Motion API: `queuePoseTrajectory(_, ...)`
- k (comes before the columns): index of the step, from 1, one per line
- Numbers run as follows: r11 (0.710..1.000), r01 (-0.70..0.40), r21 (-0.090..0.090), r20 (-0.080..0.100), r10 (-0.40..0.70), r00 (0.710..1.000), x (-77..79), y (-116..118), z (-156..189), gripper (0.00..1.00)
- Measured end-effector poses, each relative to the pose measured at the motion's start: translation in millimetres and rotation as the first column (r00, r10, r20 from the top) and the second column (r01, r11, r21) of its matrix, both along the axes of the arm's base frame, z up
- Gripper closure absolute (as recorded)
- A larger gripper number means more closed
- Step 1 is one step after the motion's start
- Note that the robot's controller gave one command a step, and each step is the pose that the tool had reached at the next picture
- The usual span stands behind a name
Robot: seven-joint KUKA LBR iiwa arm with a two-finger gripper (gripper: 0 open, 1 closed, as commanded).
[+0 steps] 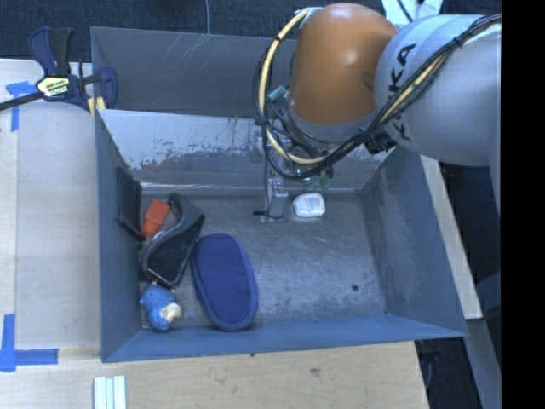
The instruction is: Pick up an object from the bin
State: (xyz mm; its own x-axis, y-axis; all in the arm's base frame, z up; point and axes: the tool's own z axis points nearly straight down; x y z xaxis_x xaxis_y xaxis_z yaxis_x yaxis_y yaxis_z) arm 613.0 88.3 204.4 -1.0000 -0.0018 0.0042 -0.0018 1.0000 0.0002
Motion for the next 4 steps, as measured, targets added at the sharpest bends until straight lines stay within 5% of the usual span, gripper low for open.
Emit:
queuePoseTrajectory(1,0.997,-0.083,0.002,-0.001,0.083,0.997,-19.1,71,-98,0.0)
queuePoseTrajectory(2,0.99,-0.142,-0.004,0.003,0.142,0.99,-28.2,79,-133,0.0)
queuePoseTrajectory(3,0.991,-0.135,-0.003,0.028,0.135,0.99,-21.9,78,-128,1.0)
queuePoseTrajectory(4,0.99,-0.14,0.001,0.015,0.14,0.99,-74.7,73,18,1.0)
